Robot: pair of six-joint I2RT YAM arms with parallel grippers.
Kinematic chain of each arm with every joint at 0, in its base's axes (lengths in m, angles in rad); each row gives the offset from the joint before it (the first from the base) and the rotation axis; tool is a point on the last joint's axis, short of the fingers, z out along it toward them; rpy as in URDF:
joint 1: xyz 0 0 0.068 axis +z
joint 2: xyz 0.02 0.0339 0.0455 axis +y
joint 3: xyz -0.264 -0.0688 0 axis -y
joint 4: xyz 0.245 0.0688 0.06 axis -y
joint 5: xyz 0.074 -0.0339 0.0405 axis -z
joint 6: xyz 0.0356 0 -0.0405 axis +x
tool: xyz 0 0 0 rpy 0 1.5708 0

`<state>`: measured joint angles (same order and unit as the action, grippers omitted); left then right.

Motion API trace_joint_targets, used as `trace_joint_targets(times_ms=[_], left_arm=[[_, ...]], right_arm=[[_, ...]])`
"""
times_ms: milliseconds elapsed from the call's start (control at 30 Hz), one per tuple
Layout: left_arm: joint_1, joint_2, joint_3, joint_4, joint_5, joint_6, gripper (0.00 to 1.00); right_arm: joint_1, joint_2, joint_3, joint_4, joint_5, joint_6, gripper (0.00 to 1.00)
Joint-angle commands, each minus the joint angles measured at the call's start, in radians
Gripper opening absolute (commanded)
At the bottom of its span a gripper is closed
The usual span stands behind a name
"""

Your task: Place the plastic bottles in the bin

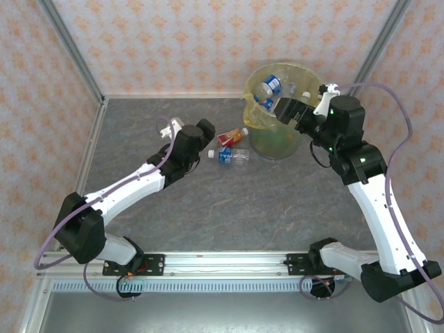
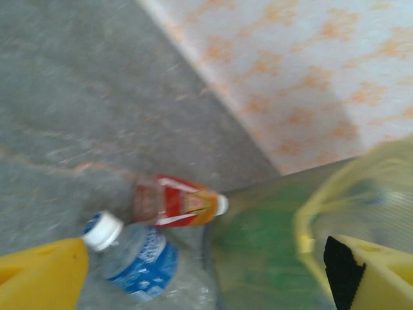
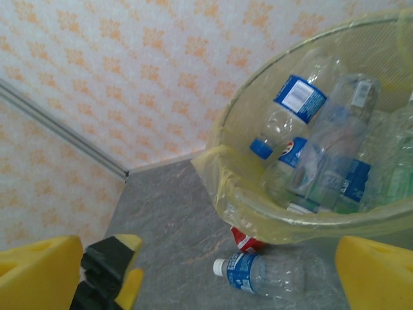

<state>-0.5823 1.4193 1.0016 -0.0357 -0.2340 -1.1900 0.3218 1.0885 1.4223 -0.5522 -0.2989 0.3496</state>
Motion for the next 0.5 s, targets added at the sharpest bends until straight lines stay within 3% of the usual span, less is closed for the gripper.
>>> trace_joint_targets(times_ms=[0, 100, 467], left_arm=[[0.041, -0.025, -0.105, 0.112, 0.092, -0.169, 0.87], [0.058, -0.011, -0.184, 0.215, 0.127, -0.239, 0.79], [0.078, 0.193, -0.212, 0.41, 0.24, -0.364, 0.67]], right_arm=[[0.004, -0.007, -0.018, 0.027, -0.074, 0.023, 1.0], [0.006, -0.01, -0.035, 0.026, -0.102, 0.031, 1.0], [0.011, -0.016, -0.037, -0.011, -0.116, 0.013, 1.0]])
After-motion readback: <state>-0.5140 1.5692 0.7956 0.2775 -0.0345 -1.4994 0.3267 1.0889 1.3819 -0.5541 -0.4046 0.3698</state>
